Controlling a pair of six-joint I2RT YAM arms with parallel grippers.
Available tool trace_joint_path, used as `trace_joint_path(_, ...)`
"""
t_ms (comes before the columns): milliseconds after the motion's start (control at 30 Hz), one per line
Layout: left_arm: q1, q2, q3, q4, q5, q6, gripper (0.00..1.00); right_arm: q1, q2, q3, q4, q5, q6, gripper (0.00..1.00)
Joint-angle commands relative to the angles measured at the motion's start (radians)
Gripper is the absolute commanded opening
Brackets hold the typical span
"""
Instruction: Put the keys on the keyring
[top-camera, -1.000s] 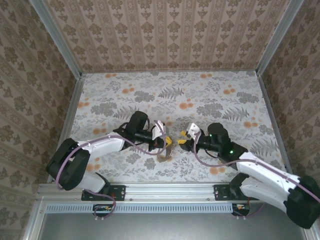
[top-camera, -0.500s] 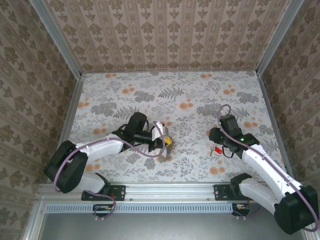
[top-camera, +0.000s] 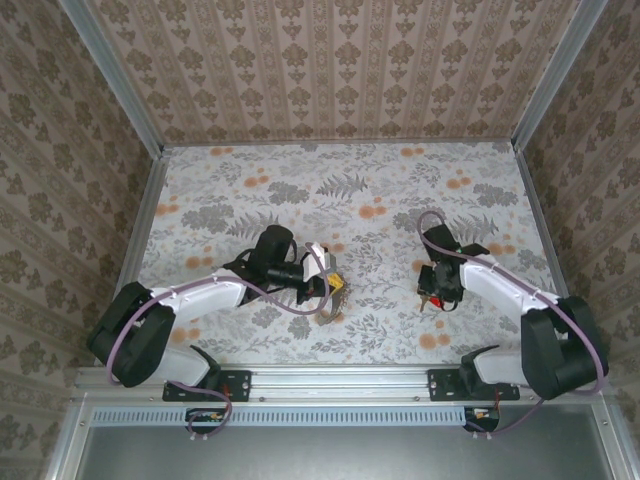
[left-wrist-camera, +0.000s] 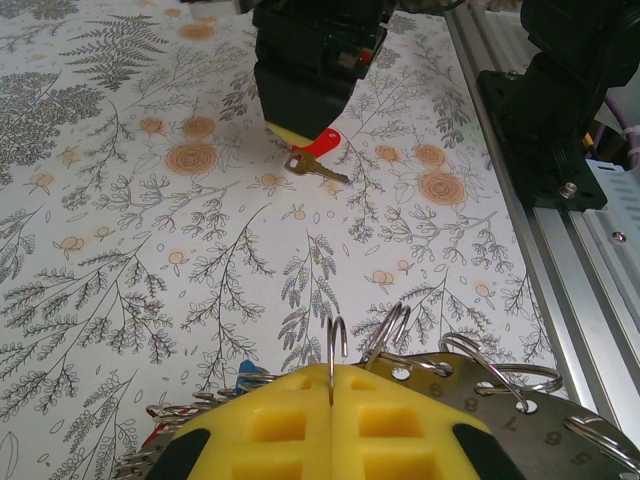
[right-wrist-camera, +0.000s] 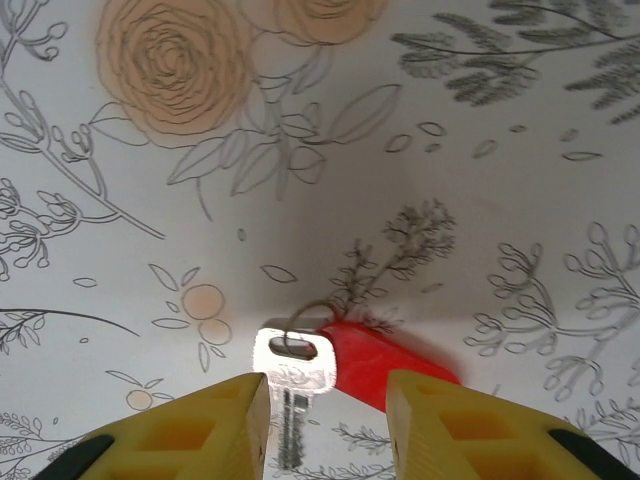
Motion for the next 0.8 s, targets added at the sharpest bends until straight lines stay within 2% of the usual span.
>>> trace_joint_path(0, -0.007, -0.026, 0.002, 0.021, 0.014, -0.015, 0.0, 0.024, 0.053, 0.042, -0.032, 0.023, -0.023, 0.38)
trace_joint_path(233, -0.007, -0.023, 0.003, 0.017, 0.014, -0.016, 0.0, 0.035, 0.137, 0.073, -0.037, 0.059, -0.027, 0.34)
trace_joint_path(400, -0.007, -0.019, 0.007, 0.014, 0.014, -0.014, 0.0, 0.04, 0.139, 0.077, -0.039, 0.081, -0.03, 0.26)
trace_joint_path(633, -0.007, -0.012, 0.017, 0.012, 0.019, -0.013, 0.0, 0.04, 0.135, 0.083, -0.046, 0.093, -0.034, 0.21)
trace_joint_path(667, -0.006, -0.011, 0.017, 0.011, 0.02, -0.013, 0.0, 0.039, 0.136, 0.081, -0.046, 0.092, -0.035, 0.17)
trace_joint_path(767, -0.007, -0.012, 0.02, 0.006, 0.02, -0.011, 0.0, 0.039, 0.141, 0.08, -0.049, 0.092, -0.034, 0.16)
